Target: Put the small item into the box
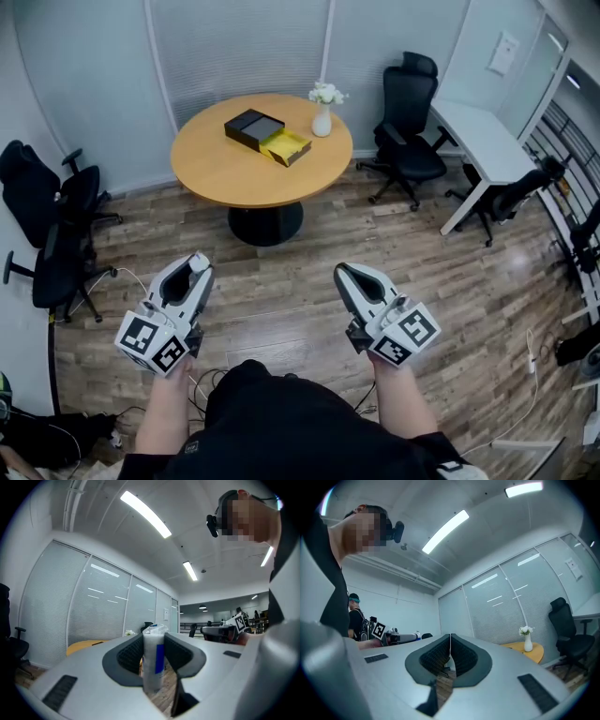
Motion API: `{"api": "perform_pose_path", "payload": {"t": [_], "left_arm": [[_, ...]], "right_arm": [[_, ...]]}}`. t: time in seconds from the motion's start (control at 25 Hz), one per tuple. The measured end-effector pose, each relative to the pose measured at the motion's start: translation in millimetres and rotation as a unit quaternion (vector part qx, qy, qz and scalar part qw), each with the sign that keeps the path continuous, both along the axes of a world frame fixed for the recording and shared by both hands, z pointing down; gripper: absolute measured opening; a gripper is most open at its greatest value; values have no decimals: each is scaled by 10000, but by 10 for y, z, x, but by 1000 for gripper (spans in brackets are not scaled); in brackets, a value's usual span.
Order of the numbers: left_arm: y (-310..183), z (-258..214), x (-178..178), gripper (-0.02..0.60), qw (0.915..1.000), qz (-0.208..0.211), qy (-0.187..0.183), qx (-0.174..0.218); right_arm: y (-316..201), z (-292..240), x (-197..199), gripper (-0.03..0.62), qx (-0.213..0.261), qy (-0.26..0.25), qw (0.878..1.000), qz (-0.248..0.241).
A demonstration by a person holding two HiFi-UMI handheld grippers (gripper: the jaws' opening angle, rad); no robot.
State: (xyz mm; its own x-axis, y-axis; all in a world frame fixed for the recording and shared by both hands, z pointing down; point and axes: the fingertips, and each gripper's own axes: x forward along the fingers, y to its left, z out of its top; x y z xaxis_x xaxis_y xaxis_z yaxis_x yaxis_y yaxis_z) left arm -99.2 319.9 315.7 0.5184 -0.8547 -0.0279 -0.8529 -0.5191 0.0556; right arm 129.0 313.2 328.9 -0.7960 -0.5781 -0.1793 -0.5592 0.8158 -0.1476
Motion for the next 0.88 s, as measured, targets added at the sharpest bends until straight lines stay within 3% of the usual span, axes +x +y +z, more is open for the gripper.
{"api": "perform_pose_path", "payload": {"t": [0.44, 0.88], "left_arm": [[-128, 54, 104, 140, 9999, 52, 85, -47], [-709, 296, -188, 140, 9994, 19, 273, -215]], "right_arm": [[-114, 57, 87, 36, -155, -9, 9999, 2], [-705, 218, -204, 35, -373, 106, 9992, -58]]}}
